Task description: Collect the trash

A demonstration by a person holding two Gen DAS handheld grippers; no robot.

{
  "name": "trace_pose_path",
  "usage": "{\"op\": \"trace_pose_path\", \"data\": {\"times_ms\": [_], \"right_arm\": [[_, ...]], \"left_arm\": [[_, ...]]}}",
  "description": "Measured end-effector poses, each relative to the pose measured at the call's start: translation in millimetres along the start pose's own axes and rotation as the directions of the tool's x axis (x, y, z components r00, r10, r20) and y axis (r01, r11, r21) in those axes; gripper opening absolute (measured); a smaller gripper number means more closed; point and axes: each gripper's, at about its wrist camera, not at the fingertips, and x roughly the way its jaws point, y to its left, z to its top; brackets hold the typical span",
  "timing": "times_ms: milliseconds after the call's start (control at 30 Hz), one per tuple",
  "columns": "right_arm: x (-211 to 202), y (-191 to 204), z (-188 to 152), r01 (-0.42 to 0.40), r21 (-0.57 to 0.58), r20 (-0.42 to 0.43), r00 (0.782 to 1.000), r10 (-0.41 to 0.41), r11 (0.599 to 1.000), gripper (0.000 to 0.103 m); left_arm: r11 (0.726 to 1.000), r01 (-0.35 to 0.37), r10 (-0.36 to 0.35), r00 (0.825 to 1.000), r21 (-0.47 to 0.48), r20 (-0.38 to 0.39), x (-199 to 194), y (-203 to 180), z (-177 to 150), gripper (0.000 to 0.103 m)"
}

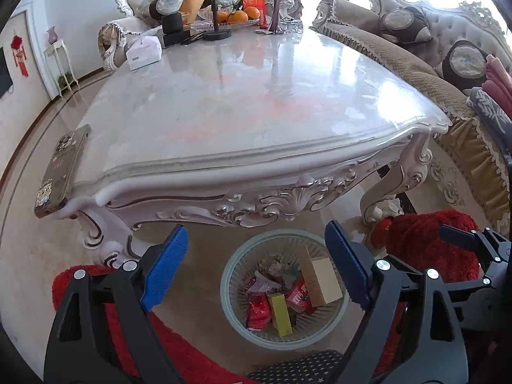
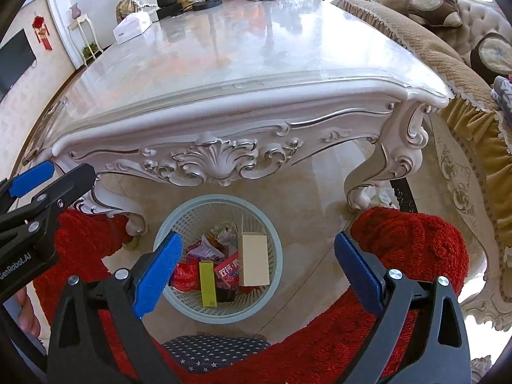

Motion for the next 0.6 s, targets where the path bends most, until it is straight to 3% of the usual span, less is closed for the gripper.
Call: {"op": "trace_pose_path", "data": {"times_ms": [600], "right_arm": [[1.1, 0.9, 0.6, 0.005, -0.016, 0.005, 1.0, -0.005, 1.0, 0.092]], "left_arm": [[1.0, -0.011, 0.011, 1.0, 0.003, -0.001, 1.0, -1.1, 0.1, 0.085]]}}
